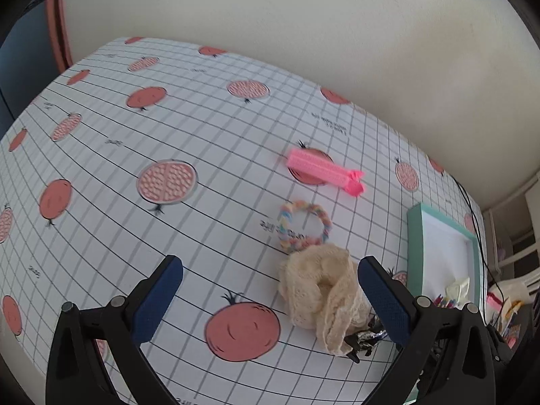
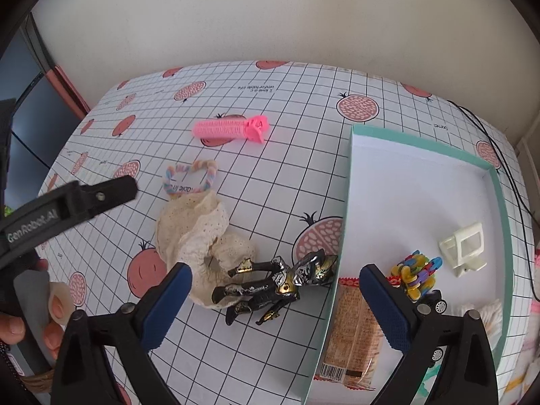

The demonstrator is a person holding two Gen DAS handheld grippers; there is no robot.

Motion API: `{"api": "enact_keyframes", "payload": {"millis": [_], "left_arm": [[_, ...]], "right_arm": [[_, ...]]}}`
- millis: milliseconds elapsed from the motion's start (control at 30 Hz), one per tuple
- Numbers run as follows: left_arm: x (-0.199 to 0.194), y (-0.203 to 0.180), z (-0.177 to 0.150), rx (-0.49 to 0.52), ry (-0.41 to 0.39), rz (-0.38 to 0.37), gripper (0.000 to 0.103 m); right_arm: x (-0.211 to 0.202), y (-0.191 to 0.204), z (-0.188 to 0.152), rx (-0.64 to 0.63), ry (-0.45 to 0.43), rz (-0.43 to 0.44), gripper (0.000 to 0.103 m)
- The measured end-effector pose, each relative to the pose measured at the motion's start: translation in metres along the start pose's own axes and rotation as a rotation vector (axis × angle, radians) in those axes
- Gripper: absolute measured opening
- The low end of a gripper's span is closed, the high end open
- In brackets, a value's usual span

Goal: Organize objects
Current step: 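Move the left tool to the cream lace cloth while the right tool approaches the black-gold figure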

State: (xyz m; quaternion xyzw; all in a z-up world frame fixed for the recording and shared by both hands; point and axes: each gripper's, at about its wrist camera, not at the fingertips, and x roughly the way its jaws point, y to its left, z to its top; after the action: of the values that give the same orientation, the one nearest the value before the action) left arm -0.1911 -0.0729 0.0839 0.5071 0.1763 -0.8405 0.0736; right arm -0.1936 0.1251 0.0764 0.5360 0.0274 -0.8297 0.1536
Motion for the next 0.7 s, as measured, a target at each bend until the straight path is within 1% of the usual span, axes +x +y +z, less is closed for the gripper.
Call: {"api": "enact_keyframes", "payload": {"millis": [133,333,433,533,600,667,700], "left_arm": [[0.02,-0.013,-0.009,0.027,0.063,-0.017,0.103],[0.036,-0.025,-0.02,0.059,0.115,-0.012,0.102],[0.044,-0.028,-0.024,0.063,0.145,-0.017,0.094],[0.05,-0.031,-0.029,0.068,0.165,-0.007,0.078],[0.054,-0.03,-0.032,0.049,0.175,-0.005,0.072],[0.056,-0.03,-0.034,0.044,0.185,-0.01,0.058],[0.056,-0.03,-0.034,0.042,0.185,-0.012,0.056]], "right_arm": [[0.002,-0.003,-0.002,-0.003,0.008,-0.005,0.098],[0.004,-0.005,-0.003,-0.006,0.019,-0.004,0.098],[0.005,-0.005,-0.005,-0.017,0.023,-0.009,0.098],[0.005,-0.005,-0.006,-0.02,0.027,-0.015,0.097],[0.006,-0.005,-0.006,-0.02,0.03,-0.016,0.096],[0.006,-0.005,-0.006,-0.017,0.03,-0.015,0.095],[0.006,-0.005,-0.006,-0.013,0.03,-0.015,0.095]]}}
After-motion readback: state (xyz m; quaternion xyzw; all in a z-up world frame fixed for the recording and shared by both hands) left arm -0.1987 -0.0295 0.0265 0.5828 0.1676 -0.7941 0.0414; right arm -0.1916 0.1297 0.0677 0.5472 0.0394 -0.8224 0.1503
